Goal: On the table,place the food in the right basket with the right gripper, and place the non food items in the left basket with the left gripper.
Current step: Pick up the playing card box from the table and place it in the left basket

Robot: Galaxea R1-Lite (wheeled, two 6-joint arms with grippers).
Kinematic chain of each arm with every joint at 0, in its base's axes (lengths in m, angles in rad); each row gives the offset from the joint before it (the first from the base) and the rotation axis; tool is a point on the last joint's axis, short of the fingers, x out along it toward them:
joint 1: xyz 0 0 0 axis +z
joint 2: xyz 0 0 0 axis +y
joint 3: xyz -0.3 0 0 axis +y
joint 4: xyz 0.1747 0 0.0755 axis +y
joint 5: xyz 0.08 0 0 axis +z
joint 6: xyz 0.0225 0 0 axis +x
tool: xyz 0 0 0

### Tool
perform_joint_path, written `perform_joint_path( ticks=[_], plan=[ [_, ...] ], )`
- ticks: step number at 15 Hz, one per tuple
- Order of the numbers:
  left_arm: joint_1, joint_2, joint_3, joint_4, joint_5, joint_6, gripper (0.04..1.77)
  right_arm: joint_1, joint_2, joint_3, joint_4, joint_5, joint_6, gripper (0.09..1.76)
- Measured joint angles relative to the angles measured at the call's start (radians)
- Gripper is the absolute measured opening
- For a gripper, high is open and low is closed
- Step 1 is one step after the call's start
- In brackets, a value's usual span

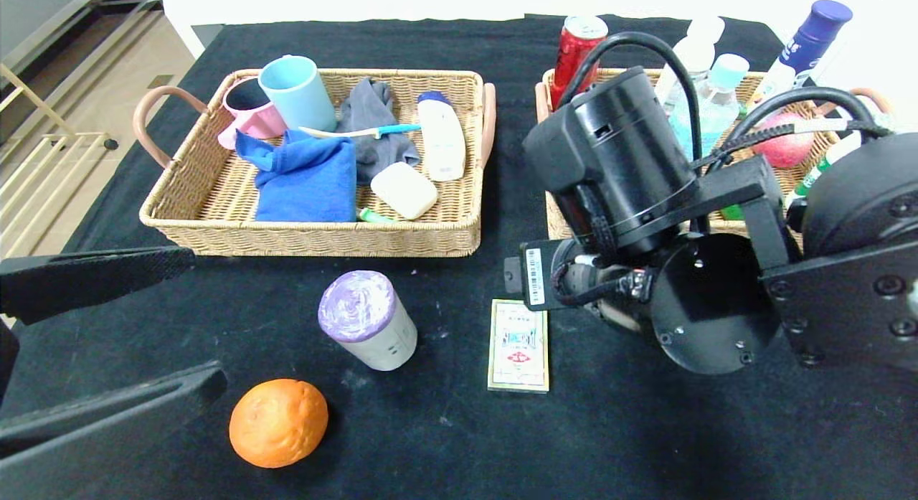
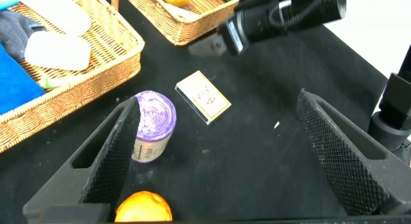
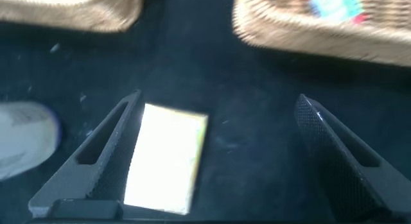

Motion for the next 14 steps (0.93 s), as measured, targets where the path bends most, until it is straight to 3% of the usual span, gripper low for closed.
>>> perform_joint_path(
  ticks=[8,14],
  plan=[
    [-0.001,-0.003,0.0,0.0,-0.001,0.001,1.76,0.061,0.096,0.015,0.042,-0.002,0.139,1.7],
    [-0.001,-0.003,0.0,0.001,-0.001,0.001,1.76,0.071,0.128,0.015,0.044,-0.003,0.149,1.7]
  ],
)
